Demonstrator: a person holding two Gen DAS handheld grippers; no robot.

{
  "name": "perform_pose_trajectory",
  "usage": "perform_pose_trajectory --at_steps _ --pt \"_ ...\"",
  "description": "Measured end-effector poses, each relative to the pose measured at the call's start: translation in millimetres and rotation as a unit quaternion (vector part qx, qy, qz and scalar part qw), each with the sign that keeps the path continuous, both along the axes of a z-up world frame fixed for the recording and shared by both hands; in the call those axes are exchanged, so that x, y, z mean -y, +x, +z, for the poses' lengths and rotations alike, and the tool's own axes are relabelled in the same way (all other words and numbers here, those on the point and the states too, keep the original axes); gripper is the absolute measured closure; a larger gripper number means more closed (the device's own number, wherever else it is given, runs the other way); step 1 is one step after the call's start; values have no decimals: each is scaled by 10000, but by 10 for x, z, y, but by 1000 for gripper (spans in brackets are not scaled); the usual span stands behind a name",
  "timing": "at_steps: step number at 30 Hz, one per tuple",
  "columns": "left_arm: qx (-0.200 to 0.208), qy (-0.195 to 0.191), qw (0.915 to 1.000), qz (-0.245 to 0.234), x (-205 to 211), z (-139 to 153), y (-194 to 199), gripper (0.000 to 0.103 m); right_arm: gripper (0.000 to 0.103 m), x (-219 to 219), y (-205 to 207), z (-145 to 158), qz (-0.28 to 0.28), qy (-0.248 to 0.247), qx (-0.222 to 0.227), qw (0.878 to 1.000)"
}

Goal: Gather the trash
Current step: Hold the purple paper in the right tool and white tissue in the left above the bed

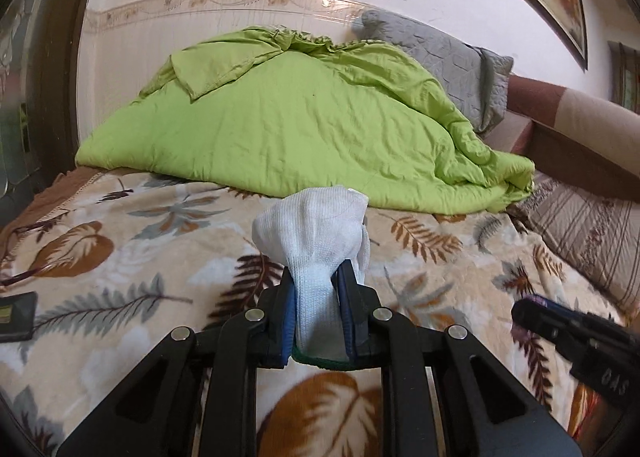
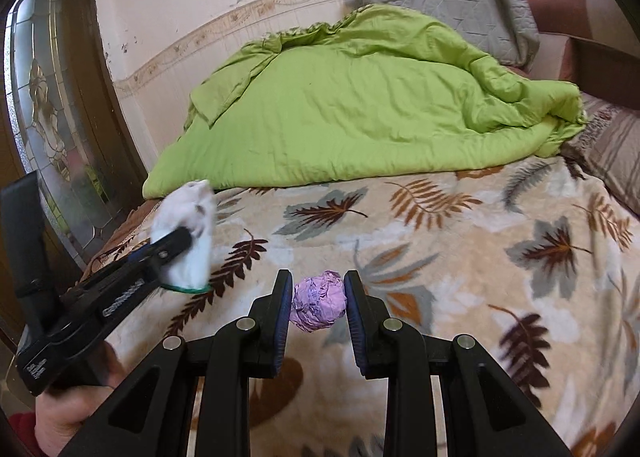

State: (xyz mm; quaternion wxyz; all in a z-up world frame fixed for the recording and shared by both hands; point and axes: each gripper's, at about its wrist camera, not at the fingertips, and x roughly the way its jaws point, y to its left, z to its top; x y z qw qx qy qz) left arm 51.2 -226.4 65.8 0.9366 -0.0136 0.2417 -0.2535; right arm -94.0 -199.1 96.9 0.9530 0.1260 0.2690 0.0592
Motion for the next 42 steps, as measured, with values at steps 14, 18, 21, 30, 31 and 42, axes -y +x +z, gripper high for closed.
perform_pose_trajectory --at_steps 14,18,21,30,31,42 --pt "313 575 9976 -207 252 -105 -841 85 75 110 -535 -52 -11 200 -38 9998" --pt "330 616 9972 -283 334 -133 -951 85 75 118 -611 -61 9 206 -37 9998" --pt "351 657 9967 -314 393 -144 -984 85 75 122 -654 -77 16 211 -59 9998" --pt "404 687 9961 -380 462 -156 -995 85 75 154 -777 -105 -37 188 -111 9998" --pt "415 692 9960 -391 477 -163 -984 85 75 163 -785 -109 -44 201 -118 9997" --pt "418 683 9957 -464 470 -182 -971 85 75 160 -782 -120 -49 225 -169 9996"
